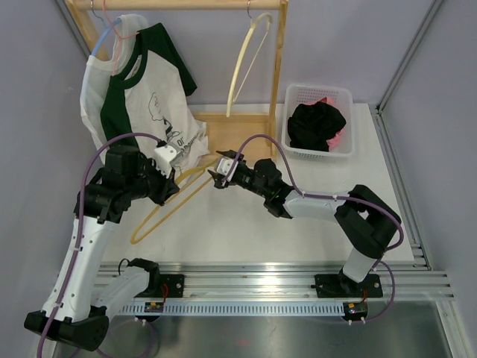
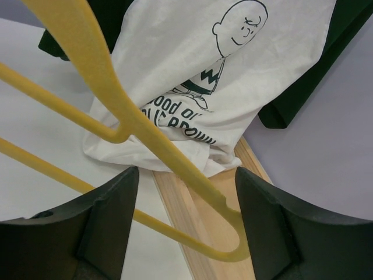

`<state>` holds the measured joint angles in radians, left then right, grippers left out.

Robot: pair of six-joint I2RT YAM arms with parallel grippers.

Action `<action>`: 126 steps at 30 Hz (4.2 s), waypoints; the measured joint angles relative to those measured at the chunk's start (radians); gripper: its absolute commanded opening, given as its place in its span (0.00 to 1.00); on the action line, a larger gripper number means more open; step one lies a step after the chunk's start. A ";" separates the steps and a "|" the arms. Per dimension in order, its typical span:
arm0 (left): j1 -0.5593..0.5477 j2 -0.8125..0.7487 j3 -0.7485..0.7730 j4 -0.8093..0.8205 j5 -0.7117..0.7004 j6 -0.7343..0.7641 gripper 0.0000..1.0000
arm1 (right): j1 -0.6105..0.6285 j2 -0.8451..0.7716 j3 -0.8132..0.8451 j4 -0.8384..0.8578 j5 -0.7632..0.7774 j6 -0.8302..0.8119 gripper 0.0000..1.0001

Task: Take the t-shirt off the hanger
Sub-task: Hang the hanger back to the clothesline with the left arm

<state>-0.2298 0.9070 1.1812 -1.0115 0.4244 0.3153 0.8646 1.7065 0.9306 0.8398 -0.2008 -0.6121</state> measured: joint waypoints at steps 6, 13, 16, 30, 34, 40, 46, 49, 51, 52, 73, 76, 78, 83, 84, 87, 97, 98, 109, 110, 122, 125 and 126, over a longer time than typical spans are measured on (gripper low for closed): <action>0.000 -0.003 0.004 -0.021 0.003 -0.001 0.00 | 0.019 0.030 0.027 -0.021 0.054 -0.053 0.31; 0.002 -0.050 0.004 0.023 0.000 -0.009 0.00 | 0.036 0.038 0.032 -0.067 0.048 -0.090 0.17; 0.002 -0.077 0.004 0.037 -0.004 -0.026 0.00 | 0.038 0.038 0.047 -0.065 0.041 -0.089 0.18; 0.002 -0.194 -0.021 0.135 -0.010 -0.113 0.00 | 0.047 0.038 0.072 -0.044 -0.018 -0.072 0.16; 0.002 -0.217 -0.027 0.156 -0.009 -0.130 0.00 | 0.050 0.037 0.077 -0.034 -0.030 -0.068 0.16; 0.002 -0.217 -0.034 0.174 -0.007 -0.144 0.00 | 0.050 0.037 0.077 -0.036 -0.029 -0.062 0.37; 0.002 -0.208 -0.034 0.185 -0.005 -0.156 0.00 | 0.040 0.012 0.046 -0.040 0.019 -0.029 0.59; 0.002 -0.182 -0.034 0.199 -0.015 -0.156 0.00 | 0.037 -0.027 0.023 -0.062 0.037 -0.003 0.77; 0.002 -0.158 -0.034 0.199 -0.026 -0.156 0.00 | 0.036 -0.060 0.010 -0.069 0.045 0.007 0.90; 0.002 -0.142 -0.034 0.199 -0.037 -0.156 0.00 | 0.035 -0.077 0.004 -0.072 0.050 0.014 0.94; 0.002 -0.020 -0.045 0.314 -0.255 -0.124 0.00 | 0.035 -0.212 -0.051 -0.058 0.238 0.068 0.99; 0.002 0.060 0.004 0.354 -0.285 -0.117 0.00 | 0.035 -0.237 -0.061 -0.052 0.267 0.076 0.99; 0.002 0.105 0.039 0.374 -0.307 -0.117 0.00 | 0.035 -0.261 -0.073 -0.052 0.285 0.086 0.99; 0.002 0.203 0.167 0.424 -0.345 -0.131 0.00 | 0.035 -0.341 -0.106 -0.055 0.318 0.111 0.99; 0.002 0.221 0.198 0.430 -0.349 -0.135 0.00 | 0.035 -0.361 -0.113 -0.056 0.323 0.116 0.99; 0.002 0.293 0.305 0.468 -0.355 -0.160 0.00 | 0.035 -0.428 -0.134 -0.060 0.336 0.132 0.99; 0.002 0.574 0.630 0.592 -0.356 -0.282 0.00 | 0.034 -0.614 -0.201 -0.069 0.375 0.163 0.99; 0.002 0.603 0.659 0.598 -0.354 -0.296 0.00 | 0.034 -0.618 -0.203 -0.071 0.376 0.164 0.99; 0.002 0.785 0.831 0.648 -0.350 -0.409 0.00 | 0.034 -0.620 -0.208 -0.083 0.391 0.164 1.00; 0.002 0.785 0.832 0.647 -0.350 -0.414 0.00 | 0.034 -0.620 -0.208 -0.083 0.392 0.164 0.99; 0.001 0.785 0.839 0.644 -0.333 -0.465 0.00 | 0.034 -0.620 -0.208 -0.084 0.392 0.164 0.99; -0.006 0.785 0.841 0.644 -0.331 -0.466 0.00 | 0.034 -0.620 -0.208 -0.085 0.392 0.164 0.99; -0.008 0.785 0.844 0.642 -0.331 -0.467 0.00 | 0.034 -0.620 -0.208 -0.087 0.392 0.164 0.99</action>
<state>-0.2375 1.6920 2.0251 -0.3698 0.0937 -0.1513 0.8986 1.0866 0.7227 0.7532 0.1913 -0.4477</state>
